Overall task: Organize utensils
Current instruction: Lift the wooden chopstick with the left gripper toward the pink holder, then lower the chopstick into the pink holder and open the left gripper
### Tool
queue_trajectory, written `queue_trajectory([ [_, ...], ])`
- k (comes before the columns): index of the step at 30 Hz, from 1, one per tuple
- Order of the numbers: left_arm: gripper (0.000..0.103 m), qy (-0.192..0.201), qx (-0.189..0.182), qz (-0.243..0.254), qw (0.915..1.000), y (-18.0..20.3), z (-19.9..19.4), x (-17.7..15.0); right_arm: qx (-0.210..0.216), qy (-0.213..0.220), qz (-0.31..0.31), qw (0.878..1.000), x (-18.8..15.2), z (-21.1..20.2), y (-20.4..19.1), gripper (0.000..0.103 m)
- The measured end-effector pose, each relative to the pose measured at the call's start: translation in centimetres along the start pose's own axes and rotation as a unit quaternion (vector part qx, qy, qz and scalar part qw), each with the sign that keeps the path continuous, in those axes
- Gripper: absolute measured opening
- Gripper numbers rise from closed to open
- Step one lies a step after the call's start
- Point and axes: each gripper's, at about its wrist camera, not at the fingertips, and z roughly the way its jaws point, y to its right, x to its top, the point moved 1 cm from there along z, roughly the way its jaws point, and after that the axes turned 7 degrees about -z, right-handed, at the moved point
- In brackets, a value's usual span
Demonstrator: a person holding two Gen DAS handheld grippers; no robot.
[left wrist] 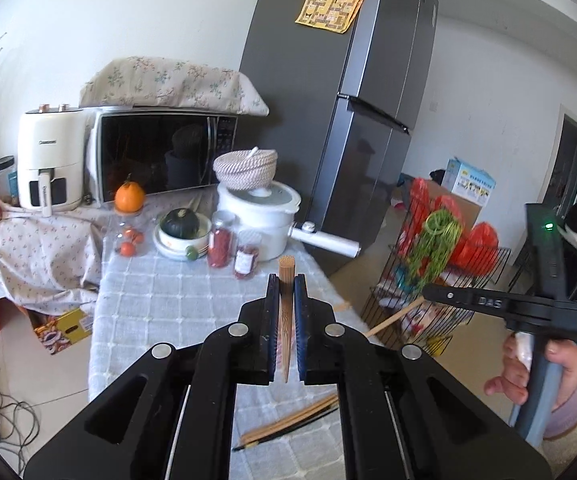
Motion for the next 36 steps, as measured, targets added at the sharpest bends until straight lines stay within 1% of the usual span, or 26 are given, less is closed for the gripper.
queue_trajectory([
  [5,0.007,0.012,0.002,0.004,0.9999,1.1,1.2,2.5,0.032,0.0,-0.008,0.999,2.9,-2.6,-1.2,0.008],
  [7,0.007,0.019,0.005,0.006,0.9998,1.5,1.8,3.5,0.037,0.011,-0.015,0.999,4.2,-3.4,-1.8,0.008],
  [9,0.007,0.022,0.008,0.005,0.9997,1.5,2.6,4.3,0.033,0.033,-0.024,0.999,5.8,-4.0,-2.4,0.008],
  [12,0.007,0.026,0.016,0.004,0.9995,1.3,4.3,5.4,0.034,0.055,-0.029,0.997,7.7,-3.8,-3.0,0.008],
  [15,0.007,0.025,0.032,0.002,0.9992,0.8,6.6,5.8,0.03,0.064,-0.031,0.997,9.1,-2.1,-3.1,0.008],
  [19,0.007,0.009,0.048,-0.009,0.9988,-0.4,10.3,5.7,0.032,0.055,-0.025,0.998,10.7,1.5,-3.1,0.008],
  [21,0.007,-0.007,0.048,-0.021,0.9986,-1.2,12.1,5.2,0.029,0.05,-0.024,0.998,11.1,3.3,-3.0,0.008],
  [23,0.007,-0.043,0.049,-0.023,0.9976,-1.7,14.3,4.2,0.026,0.043,-0.023,0.998,11.2,4.9,-2.8,0.008],
  [25,0.008,-0.067,0.05,-0.026,0.9961,-2.1,15.5,3.1,0.025,0.028,-0.018,0.999,11.1,6.7,-2.4,0.008],
  [27,0.011,-0.06,0.051,-0.037,0.9962,-2.7,15.4,2.8,0.02,0.018,-0.017,0.999,11.1,8.3,-2.2,0.008],
  [28,0.017,-0.051,0.048,-0.049,0.9963,-3.2,15.0,2.9,0.015,0.016,-0.017,1.0,11.0,9.0,-2.0,0.008],
  [29,0.019,-0.04,0.044,-0.063,0.9963,-3.6,14.3,3.1,0.013,0.015,-0.017,1.0,11.0,9.5,-1.9,0.008],
  [33,0.022,-0.001,0.046,-0.08,0.9958,-4.4,12.3,4.0,0.015,0.002,-0.01,1.0,10.9,11.5,-1.6,0.008],
  [34,0.024,0.002,0.045,-0.083,0.9956,-4.4,12.1,4.1,0.014,-0.001,-0.011,1.0,10.8,12.0,-1.7,0.008],
  [36,0.025,0.002,0.041,-0.091,0.995,-4.9,12.0,4.1,0.012,-0.004,-0.014,1.0,10.7,12.7,-1.8,0.008],
])
